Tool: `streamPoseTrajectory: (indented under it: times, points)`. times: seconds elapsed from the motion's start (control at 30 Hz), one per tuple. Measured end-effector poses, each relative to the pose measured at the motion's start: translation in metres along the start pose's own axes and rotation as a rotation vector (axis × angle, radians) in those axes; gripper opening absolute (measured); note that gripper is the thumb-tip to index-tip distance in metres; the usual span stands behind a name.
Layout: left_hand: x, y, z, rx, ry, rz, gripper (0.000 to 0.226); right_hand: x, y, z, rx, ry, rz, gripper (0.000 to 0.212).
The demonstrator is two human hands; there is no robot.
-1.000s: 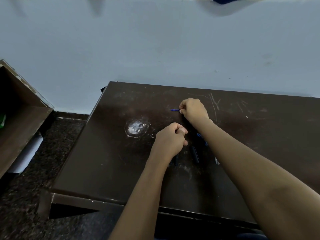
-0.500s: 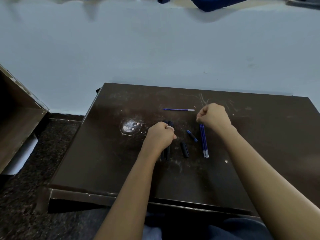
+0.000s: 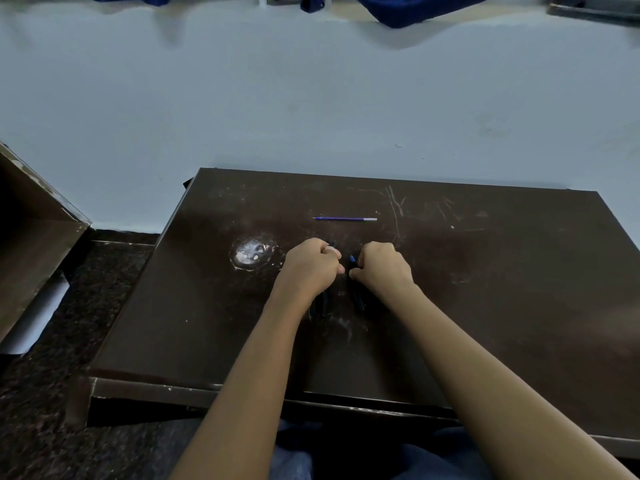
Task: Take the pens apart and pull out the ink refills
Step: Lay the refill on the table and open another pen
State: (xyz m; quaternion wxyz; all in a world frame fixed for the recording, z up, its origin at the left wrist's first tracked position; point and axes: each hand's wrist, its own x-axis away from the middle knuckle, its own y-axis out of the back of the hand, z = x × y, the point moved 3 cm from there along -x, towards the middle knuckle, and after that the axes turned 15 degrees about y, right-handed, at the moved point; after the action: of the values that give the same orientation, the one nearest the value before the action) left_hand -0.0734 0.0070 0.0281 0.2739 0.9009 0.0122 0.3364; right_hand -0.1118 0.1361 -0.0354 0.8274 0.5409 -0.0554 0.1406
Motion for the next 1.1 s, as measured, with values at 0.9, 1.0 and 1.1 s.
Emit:
streamPoseTrajectory:
  times: [0.9,1.0,1.1]
  points:
    - [0.005,0.012,0.004,-0.057,0.009,-0.009,0.012,0.009,0.023,-0.062,-0.387,-0.316,-0.267,0.018]
    - [0.004,0.010,0.005,-0.052,0.007,-0.004,0.012,0.006,0.021,-0.060,-0.371,-0.301,-0.252,0.020]
    - [0.003,0.010,0.006,-0.045,0.011,-0.001,0.013,0.006,0.019,-0.058,-0.366,-0.299,-0.235,0.020]
